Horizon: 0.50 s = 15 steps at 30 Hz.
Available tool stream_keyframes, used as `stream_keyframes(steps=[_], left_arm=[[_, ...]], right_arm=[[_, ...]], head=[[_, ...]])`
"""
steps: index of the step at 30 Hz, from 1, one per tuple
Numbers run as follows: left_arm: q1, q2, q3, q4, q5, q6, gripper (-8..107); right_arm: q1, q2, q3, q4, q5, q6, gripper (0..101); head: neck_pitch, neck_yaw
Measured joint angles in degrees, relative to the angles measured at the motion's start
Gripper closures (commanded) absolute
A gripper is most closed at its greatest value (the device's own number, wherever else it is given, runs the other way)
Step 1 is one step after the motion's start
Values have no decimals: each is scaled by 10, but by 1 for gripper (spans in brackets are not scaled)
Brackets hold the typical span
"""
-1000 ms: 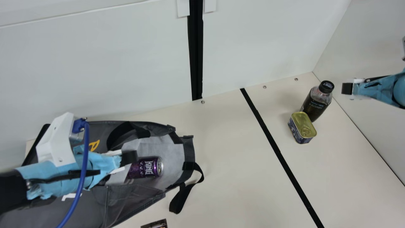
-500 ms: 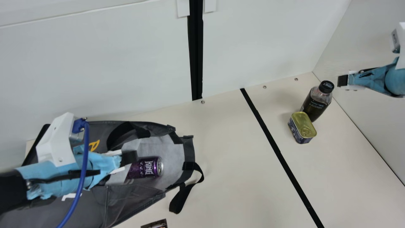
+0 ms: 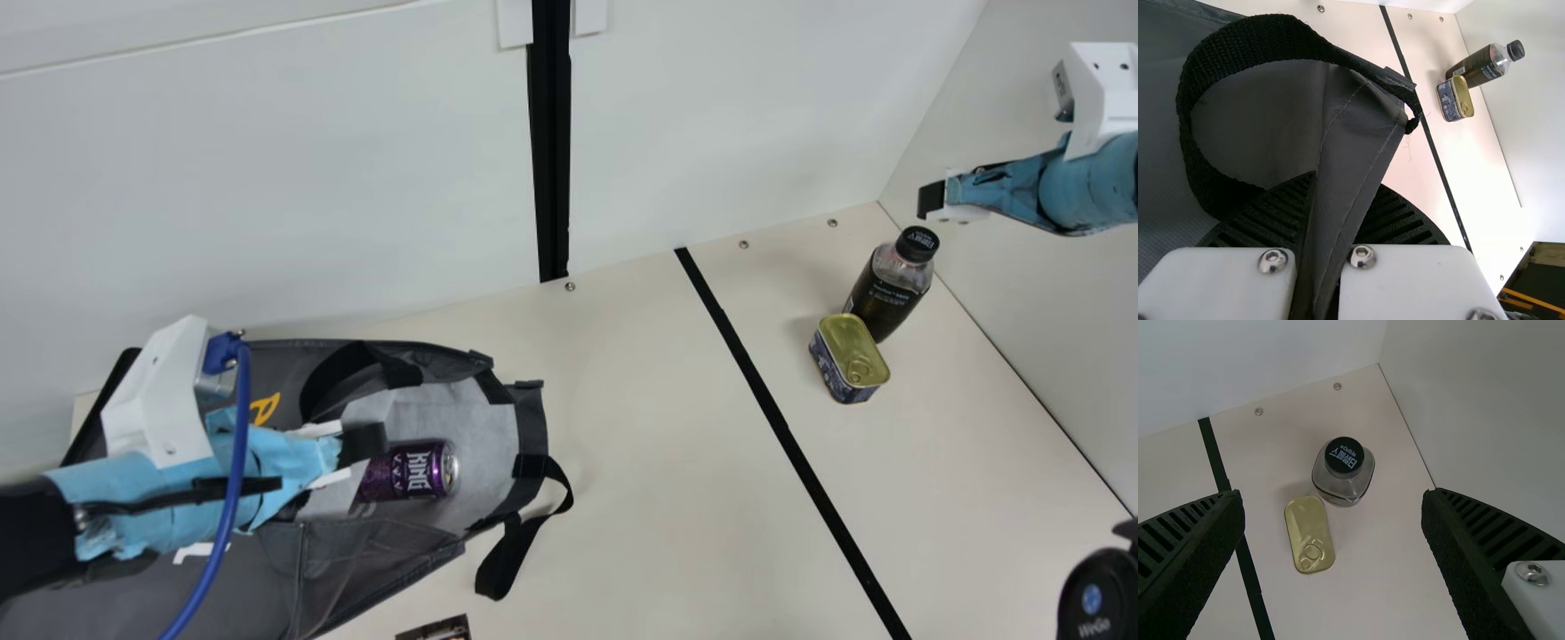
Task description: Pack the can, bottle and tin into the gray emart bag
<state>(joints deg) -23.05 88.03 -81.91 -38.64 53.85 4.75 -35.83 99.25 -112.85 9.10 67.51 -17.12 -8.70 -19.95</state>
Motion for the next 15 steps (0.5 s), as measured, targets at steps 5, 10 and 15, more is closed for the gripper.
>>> stream_keyframes(steps=[5,10,15], left_arm=[[0,0,0,0,0,0,89],[0,0,0,0,0,0,89],[0,0,0,0,0,0,89]], right_arm=[[2,35,-29,0,8,2,10],[5,71,-57,0,11,7,10],[10,100,-83,-1,16,11,10]], head=[[0,0],[0,0],[0,0]])
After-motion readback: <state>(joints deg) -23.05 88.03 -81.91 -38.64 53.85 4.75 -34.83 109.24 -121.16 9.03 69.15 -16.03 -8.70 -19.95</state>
